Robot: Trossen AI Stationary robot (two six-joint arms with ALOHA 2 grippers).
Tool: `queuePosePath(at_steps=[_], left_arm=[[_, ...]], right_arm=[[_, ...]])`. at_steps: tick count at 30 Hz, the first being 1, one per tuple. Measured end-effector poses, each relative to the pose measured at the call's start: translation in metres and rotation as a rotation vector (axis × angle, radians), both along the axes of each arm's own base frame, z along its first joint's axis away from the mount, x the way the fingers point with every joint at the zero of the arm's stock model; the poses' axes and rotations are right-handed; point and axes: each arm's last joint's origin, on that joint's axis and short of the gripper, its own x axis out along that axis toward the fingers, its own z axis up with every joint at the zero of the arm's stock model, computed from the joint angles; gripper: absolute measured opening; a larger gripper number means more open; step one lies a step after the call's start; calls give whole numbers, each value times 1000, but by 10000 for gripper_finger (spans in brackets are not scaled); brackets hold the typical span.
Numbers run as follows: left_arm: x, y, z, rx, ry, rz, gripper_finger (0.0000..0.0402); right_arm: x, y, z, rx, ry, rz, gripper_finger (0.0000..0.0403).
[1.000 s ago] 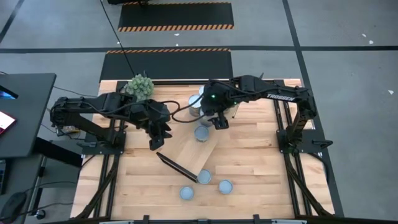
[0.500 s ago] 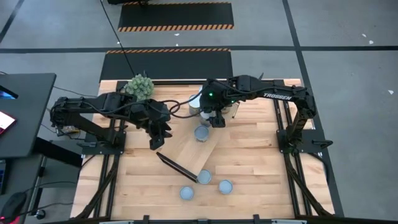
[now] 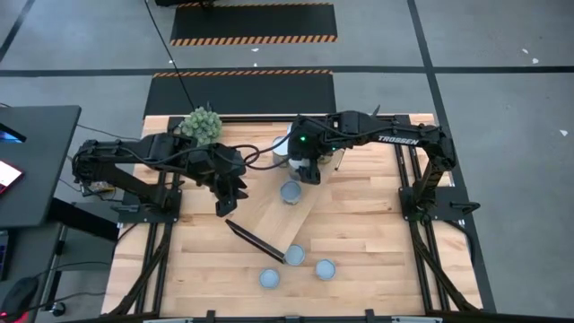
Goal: Pick and place cans onto a shelf
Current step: Put the canned peas on the shelf
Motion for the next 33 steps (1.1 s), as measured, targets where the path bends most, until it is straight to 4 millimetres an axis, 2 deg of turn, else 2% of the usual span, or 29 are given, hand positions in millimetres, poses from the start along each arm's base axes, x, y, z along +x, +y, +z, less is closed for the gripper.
queuePosePath(at_steps=[6,12,26,33], left_arm=[[0,0,0,0,0,0,146],[0,0,0,0,0,1,146],[0,0,0,12,-1,0,146],[0,0,0,14,-1,-2,146]], right_arm=[[0,0,0,30,-9,-57,327],[-4,3,0,66,14,-122,340],[-8,20,-1,72,45,-283,337],[-9,20,-2,75,43,-349,342]])
